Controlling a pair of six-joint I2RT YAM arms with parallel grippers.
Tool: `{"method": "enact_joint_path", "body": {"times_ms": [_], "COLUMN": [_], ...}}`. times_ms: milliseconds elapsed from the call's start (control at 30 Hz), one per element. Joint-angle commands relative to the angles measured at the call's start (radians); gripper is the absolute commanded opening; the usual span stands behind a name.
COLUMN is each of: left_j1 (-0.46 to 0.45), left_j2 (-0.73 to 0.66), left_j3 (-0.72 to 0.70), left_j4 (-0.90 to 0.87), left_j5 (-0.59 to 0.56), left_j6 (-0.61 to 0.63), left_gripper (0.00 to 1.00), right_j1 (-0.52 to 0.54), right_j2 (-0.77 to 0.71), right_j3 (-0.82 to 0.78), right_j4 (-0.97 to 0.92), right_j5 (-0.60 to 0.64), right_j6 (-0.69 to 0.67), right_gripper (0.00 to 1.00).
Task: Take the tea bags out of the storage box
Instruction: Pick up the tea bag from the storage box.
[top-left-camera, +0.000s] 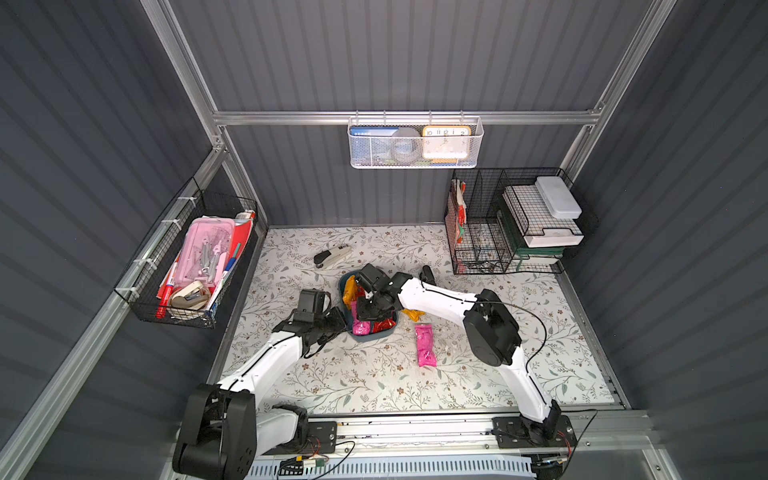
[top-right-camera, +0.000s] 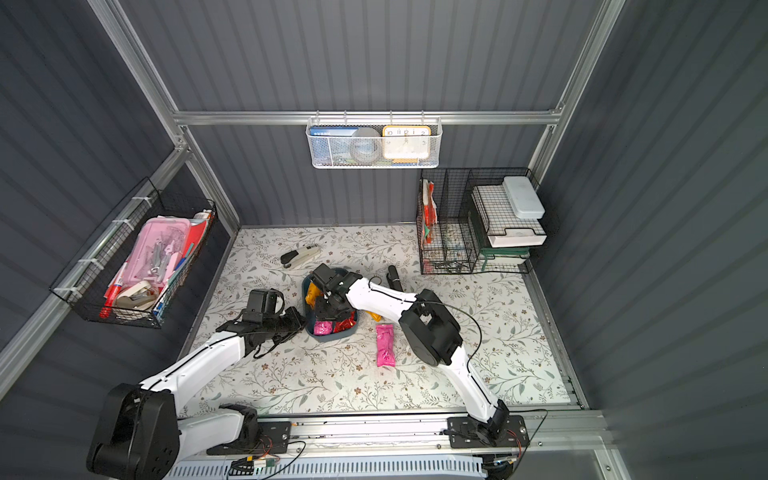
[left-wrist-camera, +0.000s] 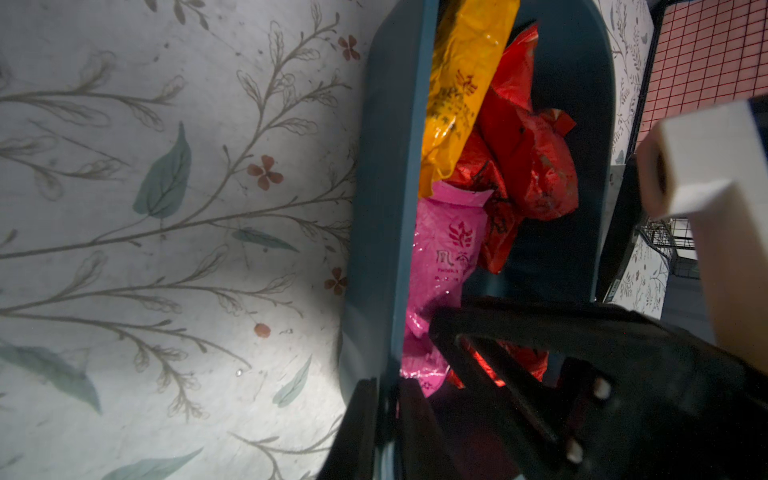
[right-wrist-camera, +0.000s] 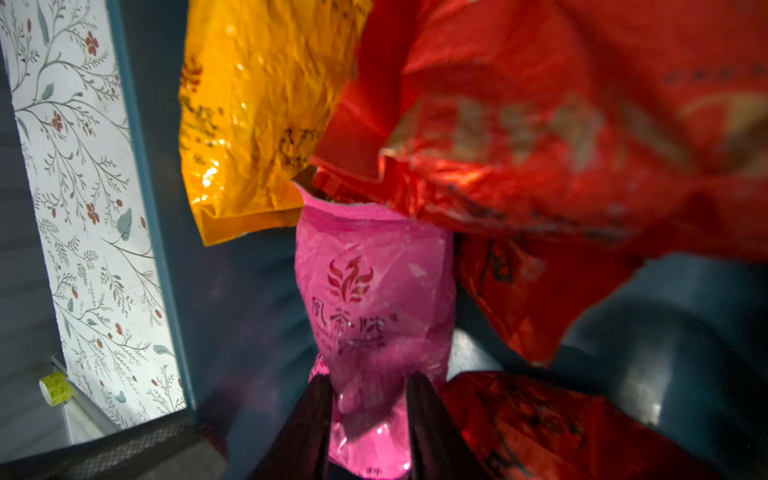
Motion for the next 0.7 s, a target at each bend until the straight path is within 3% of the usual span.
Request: {"method": "enact_joint_path", "body": {"times_ms": [0, 333, 467, 667], "left_j1": [-0.003, -0.003, -0.003, -0.003], "left_j2": [0.022, 0.029, 0.011, -0.025], "left_j3": [-0.006, 0.005, 0.006, 0.035], "left_j4": [-0.01, -0.025, -0.033, -0.102], "left_j5": [0.002, -0.013, -0.028, -0.064], "left_j6": [0.019, 0.034, 0.024, 0.034], "left_gripper": [0.14, 0.14, 0.2, 0.38], "right_j1": [0.01, 0.017, 0.018, 0.017], "right_j2": [0.03, 0.039, 0.022, -0.033], "right_j3": [0.024, 0.037, 0.041, 0.047], "right_j4": [-0.05, -0.061, -0.052, -0.043], "right_j5": [-0.002, -0.006, -0.023, -0.061], "right_j6": [-0.017, -0.024, -0.017, 0.003], "right_gripper": [0.32, 0.12, 0.0, 0.0]}}
